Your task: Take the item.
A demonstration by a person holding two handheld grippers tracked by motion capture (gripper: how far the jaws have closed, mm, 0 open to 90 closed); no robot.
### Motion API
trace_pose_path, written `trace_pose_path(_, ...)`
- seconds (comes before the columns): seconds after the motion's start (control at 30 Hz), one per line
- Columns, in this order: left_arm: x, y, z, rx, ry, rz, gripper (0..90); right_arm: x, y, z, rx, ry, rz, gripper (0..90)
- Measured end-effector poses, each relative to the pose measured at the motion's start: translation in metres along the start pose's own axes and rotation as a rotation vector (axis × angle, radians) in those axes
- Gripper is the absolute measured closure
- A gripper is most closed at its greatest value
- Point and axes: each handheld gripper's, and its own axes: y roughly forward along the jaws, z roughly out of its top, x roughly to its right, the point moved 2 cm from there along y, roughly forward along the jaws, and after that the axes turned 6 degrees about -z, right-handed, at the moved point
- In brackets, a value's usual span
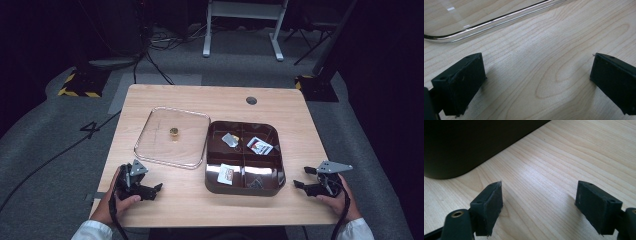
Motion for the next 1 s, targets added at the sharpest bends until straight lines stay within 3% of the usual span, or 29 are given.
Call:
trace_pose_path(0.17,0.001,0.000,0.000,0.003,-0.009,0.003,0.2,0.000,0.000,0.000,0.000,0.001,0.000,22.9)
trace_pose_path(0.2,0.001,0.000,0.000,0.002,-0.010,0.002,0.2,0.003,0.000,0.004,-0.014,0.017,0.004,22.8)
trace_pose_path(0.3,0.000,0.000,0.000,0.001,-0.002,0.005,0.3,0.007,-0.001,0.014,-0.001,0.003,-0.011,23.6)
trace_pose_path(0.33,0.001,0.000,0.000,0.001,-0.005,0.006,0.3,0.010,-0.005,0.025,0.037,0.014,-0.006,25.0)
trace_pose_path(0.43,0.000,0.000,0.000,0.002,-0.006,0.004,0.3,0.013,-0.009,0.036,0.059,0.008,-0.006,26.2)
trace_pose_path(0.53,0.000,0.000,0.000,0.001,-0.008,0.002,0.1,0.017,-0.014,0.062,0.083,-0.034,-0.005,28.2)
trace_pose_path(0.57,0.000,0.000,0.000,0.002,-0.008,0.002,0.1,0.017,-0.014,0.062,0.083,-0.034,-0.005,28.2)
trace_pose_path(0.6,0.000,0.000,0.000,0.001,-0.007,0.002,0.1,0.017,-0.014,0.077,0.100,-0.043,0.009,29.0)
trace_pose_path(0.67,0.000,0.000,0.000,0.001,-0.008,0.002,0.1,0.017,-0.014,0.084,0.104,-0.054,0.009,29.5)
trace_pose_path(0.73,0.000,0.000,0.000,0.001,-0.008,0.002,0.1,0.012,-0.010,0.104,0.099,-0.094,0.007,31.2)
trace_pose_path(1.0,0.000,0.000,0.000,0.002,-0.008,0.002,0.1,-0.003,0.011,0.145,0.097,-0.132,0.050,34.0)
